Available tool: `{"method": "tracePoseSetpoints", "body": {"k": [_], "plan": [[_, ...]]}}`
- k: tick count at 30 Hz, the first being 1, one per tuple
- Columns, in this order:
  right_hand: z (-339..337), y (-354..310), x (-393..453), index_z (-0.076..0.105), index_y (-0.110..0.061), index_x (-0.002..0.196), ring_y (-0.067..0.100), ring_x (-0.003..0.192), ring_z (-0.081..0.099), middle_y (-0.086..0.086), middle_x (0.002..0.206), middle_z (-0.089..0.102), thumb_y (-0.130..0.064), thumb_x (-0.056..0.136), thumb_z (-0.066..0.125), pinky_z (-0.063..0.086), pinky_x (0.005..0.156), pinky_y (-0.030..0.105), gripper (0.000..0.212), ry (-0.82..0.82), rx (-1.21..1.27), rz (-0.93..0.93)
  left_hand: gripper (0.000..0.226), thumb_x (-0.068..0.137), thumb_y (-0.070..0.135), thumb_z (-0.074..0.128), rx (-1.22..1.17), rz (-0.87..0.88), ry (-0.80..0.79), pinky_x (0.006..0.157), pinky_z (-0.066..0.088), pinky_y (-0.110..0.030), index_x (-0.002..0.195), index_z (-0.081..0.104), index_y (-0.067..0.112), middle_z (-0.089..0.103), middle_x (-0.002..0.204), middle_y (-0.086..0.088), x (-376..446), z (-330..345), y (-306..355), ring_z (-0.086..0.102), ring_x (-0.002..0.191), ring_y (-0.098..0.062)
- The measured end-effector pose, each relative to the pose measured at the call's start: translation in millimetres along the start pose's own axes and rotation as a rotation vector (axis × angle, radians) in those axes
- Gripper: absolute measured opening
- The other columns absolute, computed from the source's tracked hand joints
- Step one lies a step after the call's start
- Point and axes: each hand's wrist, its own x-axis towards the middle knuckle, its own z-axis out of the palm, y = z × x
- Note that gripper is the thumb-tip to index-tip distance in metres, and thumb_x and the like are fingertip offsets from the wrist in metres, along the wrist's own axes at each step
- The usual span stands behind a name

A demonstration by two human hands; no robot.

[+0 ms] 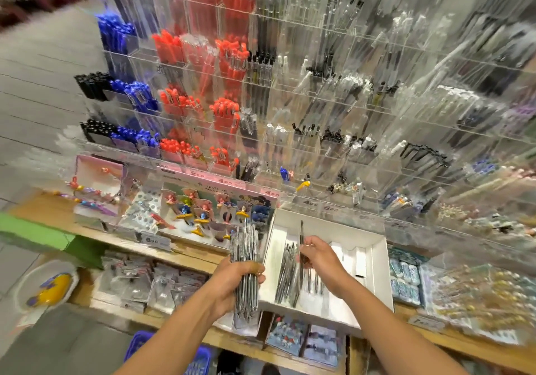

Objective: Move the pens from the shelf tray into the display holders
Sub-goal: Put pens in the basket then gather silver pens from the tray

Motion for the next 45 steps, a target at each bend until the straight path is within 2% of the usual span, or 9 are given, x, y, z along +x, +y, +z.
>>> {"method": "tracePoseSetpoints", "body": {"k": [3,7,16,19,22,26,32,39,45], "plan": [[16.7,-14.7,-0.2,0.053,0.000,0.107,0.024,0.087,0.068,0.011,0.093,0.069,-0.016,0.101,0.050,0.053,0.086,0.049,0.017,-0.110,0.079,-0.019,0.032,0.081,-0.007,0.069,-0.090,0.043,0.004,0.059,0.058,-0.036,0.110,0.055,-0.005,0.065,0.078,-0.017,-18.2,-12.2,-11.6,0.065,0.063,-0.025],[49.6,-34.3,-10.1,0.052,-0.001,0.105,0.020,0.075,0.068,0.015,0.095,0.066,-0.015,0.102,0.048,0.057,0.069,0.032,0.016,-0.346,0.028,-0.085,0.043,0.068,0.002,0.078,-0.215,0.096,0.105,0.063,0.059,-0.036,0.106,0.063,-0.012,0.070,0.085,-0.021,-49.1,-29.8,-38.2,0.069,0.070,-0.026],[158.8,-16.8,-57.0,0.057,-0.006,0.101,0.022,0.076,0.065,0.008,0.087,0.068,-0.007,0.097,0.055,0.054,0.086,0.049,0.004,-0.784,-0.254,-0.047,0.048,0.059,0.003,0.086,-0.628,0.208,0.399,0.059,0.060,-0.033,0.102,0.070,-0.010,0.071,0.088,-0.025,-135.9,-83.2,-143.2,0.072,0.070,-0.028],[206.1,5.9,-72.3,0.057,-0.012,0.090,0.013,0.065,0.060,0.004,0.078,0.059,-0.003,0.094,0.057,0.058,0.063,0.032,0.010,-0.860,-0.357,-0.007,0.036,0.069,-0.004,0.075,-0.794,0.247,0.551,0.054,0.059,-0.031,0.103,0.067,-0.005,0.070,0.079,-0.021,-161.5,-100.0,-181.9,0.071,0.061,-0.026],[253.8,32.8,-83.5,0.055,-0.016,0.083,0.007,0.055,0.055,0.002,0.072,0.053,-0.001,0.093,0.059,0.049,0.046,0.021,0.019,-0.895,-0.463,0.028,0.017,0.082,-0.009,0.062,-0.918,0.251,0.682,0.049,0.057,-0.028,0.096,0.064,0.000,0.065,0.072,-0.017,-177.7,-122.5,-216.6,0.065,0.054,-0.022],[311.8,77.2,-90.5,0.055,-0.017,0.082,0.012,0.056,0.057,0.002,0.070,0.056,-0.003,0.093,0.059,0.048,0.048,0.023,0.018,-0.943,-0.616,0.064,0.013,0.088,-0.005,0.061,-0.978,0.165,0.844,0.045,0.052,-0.025,0.100,0.063,0.000,0.064,0.068,-0.013,-186.0,-162.1,-265.3,0.063,0.050,-0.017],[384.5,170.0,-64.2,0.061,-0.015,0.075,0.011,0.057,0.055,0.002,0.066,0.058,0.001,0.088,0.062,0.049,0.054,0.024,0.020,-0.806,-0.780,0.059,0.010,0.086,-0.009,0.063,-1.053,0.055,0.966,0.040,0.050,-0.021,0.093,0.065,-0.002,0.065,0.065,-0.012,-148.8,-233.9,-336.2,0.062,0.043,-0.011],[442.2,303.3,11.2,0.060,-0.013,0.076,0.017,0.054,0.051,0.003,0.061,0.059,-0.005,0.089,0.061,0.042,0.057,0.031,0.015,-0.712,-0.964,0.146,0.008,0.086,-0.004,0.064,-1.103,-0.142,0.936,0.044,0.047,-0.021,0.085,0.064,0.003,0.062,0.069,-0.014,-26.7,-318.5,-417.5,0.058,0.051,-0.018],[508.7,427.3,106.1,0.059,-0.012,0.087,0.017,0.062,0.049,0.008,0.075,0.059,-0.007,0.092,0.053,0.044,0.064,0.026,0.010,-0.751,-1.150,-0.009,0.008,0.084,0.002,0.068,-1.006,-0.210,0.957,0.059,0.051,-0.031,0.087,0.064,0.007,0.066,0.071,-0.007,116.4,-403.6,-492.8,0.061,0.058,-0.019]]}}
